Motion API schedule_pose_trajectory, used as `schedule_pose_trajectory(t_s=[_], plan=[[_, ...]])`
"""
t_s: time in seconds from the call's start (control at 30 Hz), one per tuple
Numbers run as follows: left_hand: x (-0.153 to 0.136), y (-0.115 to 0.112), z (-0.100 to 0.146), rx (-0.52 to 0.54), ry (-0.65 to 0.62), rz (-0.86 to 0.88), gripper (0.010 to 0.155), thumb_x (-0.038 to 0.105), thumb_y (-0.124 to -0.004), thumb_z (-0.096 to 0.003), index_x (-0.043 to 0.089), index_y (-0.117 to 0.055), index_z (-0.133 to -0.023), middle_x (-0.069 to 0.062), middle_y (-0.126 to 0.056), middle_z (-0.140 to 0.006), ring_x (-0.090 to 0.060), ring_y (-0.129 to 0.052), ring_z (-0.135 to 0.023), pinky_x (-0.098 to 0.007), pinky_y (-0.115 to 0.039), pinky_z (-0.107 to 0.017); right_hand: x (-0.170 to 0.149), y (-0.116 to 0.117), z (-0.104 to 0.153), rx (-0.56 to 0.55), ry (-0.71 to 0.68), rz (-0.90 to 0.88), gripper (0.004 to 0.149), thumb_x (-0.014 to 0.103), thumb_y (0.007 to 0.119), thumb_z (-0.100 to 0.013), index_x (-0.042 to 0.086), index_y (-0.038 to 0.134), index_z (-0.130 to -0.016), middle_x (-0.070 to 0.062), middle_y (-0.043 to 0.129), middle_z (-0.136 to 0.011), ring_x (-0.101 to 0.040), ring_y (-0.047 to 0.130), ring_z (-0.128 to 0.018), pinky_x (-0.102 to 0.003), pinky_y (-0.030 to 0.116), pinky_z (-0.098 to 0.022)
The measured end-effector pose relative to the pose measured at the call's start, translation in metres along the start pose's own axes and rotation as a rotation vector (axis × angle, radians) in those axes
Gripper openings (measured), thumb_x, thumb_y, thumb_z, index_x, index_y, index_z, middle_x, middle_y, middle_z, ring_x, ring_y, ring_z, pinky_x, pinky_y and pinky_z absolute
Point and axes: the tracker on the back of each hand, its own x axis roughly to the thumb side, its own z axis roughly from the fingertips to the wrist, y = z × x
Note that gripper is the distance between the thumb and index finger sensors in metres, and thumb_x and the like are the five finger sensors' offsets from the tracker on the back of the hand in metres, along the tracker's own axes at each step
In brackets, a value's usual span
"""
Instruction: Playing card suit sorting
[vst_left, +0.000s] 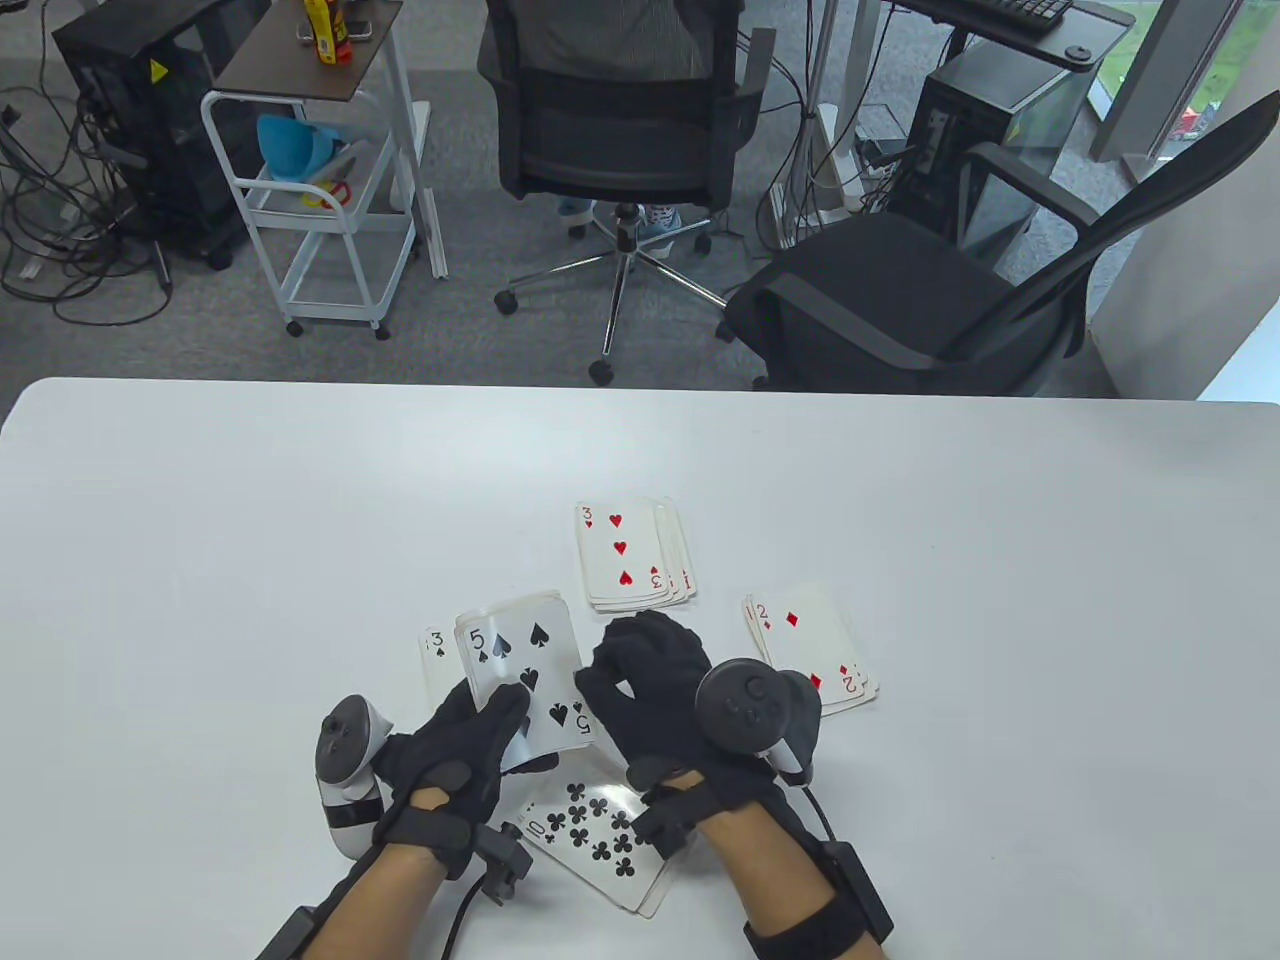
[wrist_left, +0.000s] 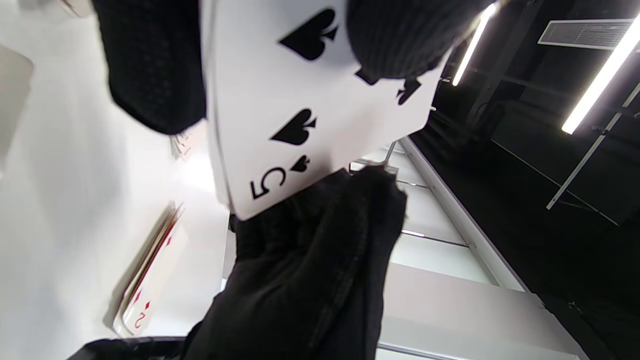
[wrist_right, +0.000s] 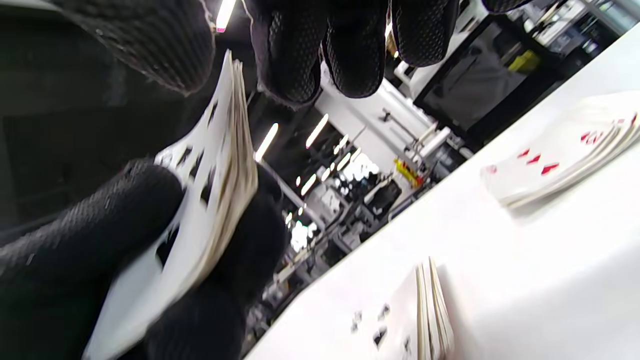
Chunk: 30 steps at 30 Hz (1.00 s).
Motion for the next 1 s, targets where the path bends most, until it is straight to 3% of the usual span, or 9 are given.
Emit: schedule_pose_trajectory(t_s=[0.17,0.3,0.67,0.8,0.9,1.0], plan=[[0.002,0.003,0.001,0.031,-0.022,0.001,0.05,0.047,-0.083,-0.0526,0.026,-0.073,-0.097,0.003,-0.093,-0.09,-0.025,-0.103,-0.072,-0.037,-0.096,-0.044,0.01,0.01,0.001,0.011,-0.039,0.059,0.06,0.055,0.087,-0.05,0.013,0.069,-0.089,-0.019,0.06,-0.105,-0.051,0.05,-0.101,-0.075,0.036,-0.068],[0.003,0.004,0.002,0.035,-0.027,0.006,0.05,0.048,-0.084,-0.0521,0.026,-0.074,-0.096,0.003,-0.094,-0.089,-0.025,-0.104,-0.071,-0.037,-0.097,-0.043,0.014,0.014,0.002,-0.034,-0.067,0.13,0.049,0.049,0.09,-0.049,0.013,0.074,-0.08,-0.018,0.067,-0.101,-0.049,0.058,-0.099,-0.074,0.041,-0.068],[0.001,0.002,0.001,-0.022,0.007,0.033,0.053,0.048,-0.083,-0.0526,0.026,-0.071,-0.099,0.001,-0.089,-0.093,-0.027,-0.099,-0.077,-0.038,-0.094,-0.047,0.017,0.008,0.004,-0.142,-0.081,0.102,0.036,0.036,0.077,-0.054,0.006,0.087,-0.072,-0.015,0.082,-0.092,-0.045,0.072,-0.093,-0.072,0.046,-0.068],[0.003,0.003,0.001,-0.023,-0.005,0.038,0.053,0.047,-0.084,-0.0525,0.026,-0.07,-0.099,0.001,-0.088,-0.095,-0.027,-0.098,-0.078,-0.038,-0.094,-0.048,0.013,0.005,0.005,-0.17,-0.051,0.111,0.037,0.037,0.081,-0.054,0.008,0.09,-0.075,-0.016,0.081,-0.093,-0.045,0.072,-0.093,-0.071,0.046,-0.068],[0.004,0.005,0.001,-0.018,-0.005,0.035,0.055,0.047,-0.085,-0.0524,0.027,-0.069,-0.1,0.0,-0.086,-0.096,-0.028,-0.097,-0.08,-0.038,-0.093,-0.049,0.009,0.004,0.004,-0.156,-0.008,0.104,0.041,0.037,0.086,-0.052,0.01,0.082,-0.083,-0.017,0.074,-0.097,-0.046,0.066,-0.095,-0.072,0.045,-0.068],[0.009,0.012,0.0,0.011,-0.022,0.056,0.054,0.047,-0.084,-0.0526,0.027,-0.069,-0.1,0.0,-0.087,-0.096,-0.028,-0.097,-0.08,-0.039,-0.093,-0.049,0.006,0.0,0.003,-0.144,0.023,0.103,0.04,0.036,0.087,-0.052,0.011,0.082,-0.082,-0.017,0.073,-0.099,-0.047,0.064,-0.096,-0.073,0.042,-0.068]])
